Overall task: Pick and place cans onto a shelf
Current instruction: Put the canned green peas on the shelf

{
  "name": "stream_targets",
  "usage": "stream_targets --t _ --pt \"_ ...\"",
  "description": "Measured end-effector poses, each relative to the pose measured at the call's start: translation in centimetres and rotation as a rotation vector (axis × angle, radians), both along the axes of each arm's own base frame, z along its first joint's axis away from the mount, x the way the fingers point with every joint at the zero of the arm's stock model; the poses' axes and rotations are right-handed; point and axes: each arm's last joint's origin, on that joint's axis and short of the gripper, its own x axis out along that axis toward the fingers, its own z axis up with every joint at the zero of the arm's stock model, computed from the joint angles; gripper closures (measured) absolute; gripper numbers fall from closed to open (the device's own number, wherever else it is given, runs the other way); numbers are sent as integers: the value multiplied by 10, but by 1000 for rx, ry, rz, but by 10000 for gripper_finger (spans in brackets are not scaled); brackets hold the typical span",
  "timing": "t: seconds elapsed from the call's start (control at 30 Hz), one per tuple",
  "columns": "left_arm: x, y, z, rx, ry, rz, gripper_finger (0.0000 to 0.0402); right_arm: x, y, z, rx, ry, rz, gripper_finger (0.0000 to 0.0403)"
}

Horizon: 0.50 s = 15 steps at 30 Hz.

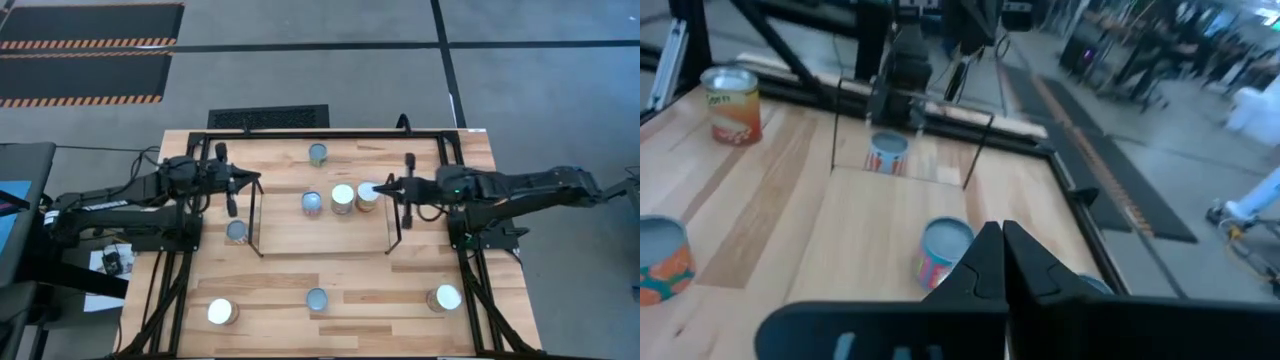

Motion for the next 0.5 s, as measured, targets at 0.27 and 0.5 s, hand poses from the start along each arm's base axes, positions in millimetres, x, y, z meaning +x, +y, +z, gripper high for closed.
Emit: stream_targets --t 0.27,0.5 --pt "36 32 22 7 72 -44 401 -36 -3 -25 -17 -156 -9 399" --pt "80 81 24 -19 172 -78 401 -50 -4 -28 -30 -247 -9 399"
